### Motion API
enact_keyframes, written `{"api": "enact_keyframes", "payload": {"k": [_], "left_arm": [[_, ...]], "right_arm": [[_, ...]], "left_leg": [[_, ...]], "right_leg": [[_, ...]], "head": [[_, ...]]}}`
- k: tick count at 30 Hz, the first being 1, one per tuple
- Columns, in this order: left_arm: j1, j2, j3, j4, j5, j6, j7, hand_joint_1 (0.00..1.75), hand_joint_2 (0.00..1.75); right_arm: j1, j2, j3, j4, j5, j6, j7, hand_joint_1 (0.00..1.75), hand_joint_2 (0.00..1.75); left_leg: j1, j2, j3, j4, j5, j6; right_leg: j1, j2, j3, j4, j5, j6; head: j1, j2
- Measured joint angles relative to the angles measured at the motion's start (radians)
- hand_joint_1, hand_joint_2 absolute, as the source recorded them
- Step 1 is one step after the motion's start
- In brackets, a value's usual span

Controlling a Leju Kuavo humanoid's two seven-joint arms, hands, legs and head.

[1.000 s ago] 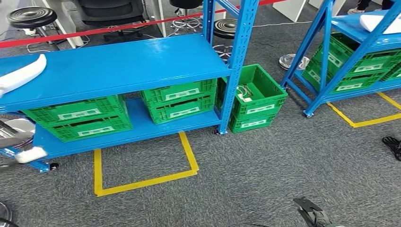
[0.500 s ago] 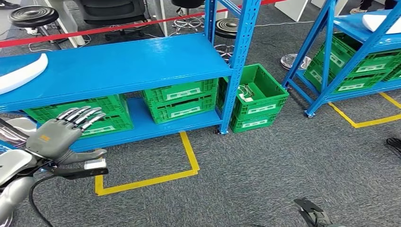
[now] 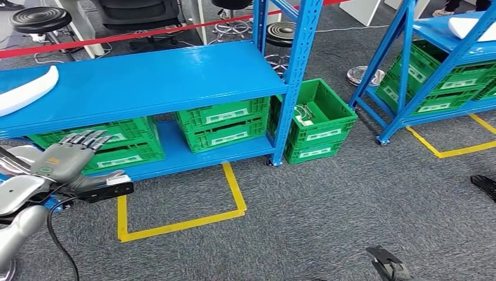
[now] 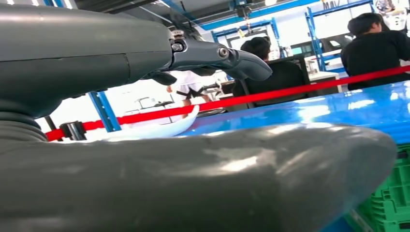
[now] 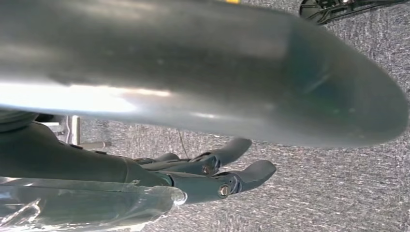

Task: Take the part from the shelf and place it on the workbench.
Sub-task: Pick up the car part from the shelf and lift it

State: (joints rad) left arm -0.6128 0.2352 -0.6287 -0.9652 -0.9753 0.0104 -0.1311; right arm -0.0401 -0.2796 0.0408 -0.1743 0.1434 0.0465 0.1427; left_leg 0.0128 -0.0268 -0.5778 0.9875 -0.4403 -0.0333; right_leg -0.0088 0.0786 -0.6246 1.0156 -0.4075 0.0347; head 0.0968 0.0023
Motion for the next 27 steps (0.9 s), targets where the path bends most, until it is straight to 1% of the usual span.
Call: {"api": "enact_keyframes", "payload": {"k": [3,7,10,14,17,19,27], "left_arm": [[-0.004,-0.001,-0.002,0.010,-0.016,0.000,0.018,0.00,0.00],[-0.010,0.010,0.009,0.029,-0.007,0.019,0.080,0.00,0.00],[-0.011,0.042,0.048,0.045,0.025,0.039,0.109,0.00,0.00],[-0.010,0.115,0.105,0.063,-0.013,0.062,0.158,0.00,0.00],[0.001,0.158,0.144,0.076,-0.018,0.079,0.158,0.00,0.00],[0.008,0.171,0.161,0.081,-0.018,0.083,0.157,0.00,0.00],[0.015,0.184,0.175,0.087,-0.018,0.084,0.155,0.00,0.00]], "right_arm": [[0.002,0.000,0.000,0.000,0.000,0.000,0.000,0.00,0.00],[0.005,0.000,-0.001,0.000,-0.001,0.002,-0.002,0.00,0.00],[0.011,0.000,-0.002,0.000,-0.002,0.003,-0.004,0.00,0.00],[0.020,0.000,-0.011,0.000,-0.006,0.002,-0.005,0.00,0.00],[0.026,0.000,-0.016,0.000,-0.007,0.002,-0.005,0.00,0.00],[0.026,0.000,-0.017,0.000,-0.007,0.002,-0.005,0.00,0.00],[0.026,0.000,-0.017,0.000,-0.006,0.002,-0.005,0.00,0.00]], "left_leg": [[0.000,0.000,0.000,0.000,0.000,0.000],[0.000,0.000,0.000,0.000,0.000,0.000],[0.000,0.000,0.000,0.000,0.000,0.000],[0.000,0.001,0.000,-0.001,0.000,-0.001],[0.000,0.000,0.000,-0.001,0.000,-0.001],[0.000,0.000,-0.001,-0.001,0.000,-0.001],[0.000,0.000,-0.001,-0.001,0.000,-0.001]], "right_leg": [[0.000,0.000,0.000,0.000,0.000,0.000],[0.000,0.000,0.000,0.000,0.000,0.000],[0.000,0.001,-0.001,0.000,0.000,0.000],[0.001,0.001,-0.002,0.001,0.000,-0.001],[0.001,0.000,-0.002,0.001,-0.001,-0.001],[0.001,0.000,-0.002,0.001,-0.001,-0.001],[0.000,0.000,-0.001,0.001,-0.001,-0.001]], "head": [[0.000,0.000],[0.000,0.000],[0.000,0.000],[0.000,0.000],[0.000,0.000],[0.000,0.000],[0.000,0.000]]}}
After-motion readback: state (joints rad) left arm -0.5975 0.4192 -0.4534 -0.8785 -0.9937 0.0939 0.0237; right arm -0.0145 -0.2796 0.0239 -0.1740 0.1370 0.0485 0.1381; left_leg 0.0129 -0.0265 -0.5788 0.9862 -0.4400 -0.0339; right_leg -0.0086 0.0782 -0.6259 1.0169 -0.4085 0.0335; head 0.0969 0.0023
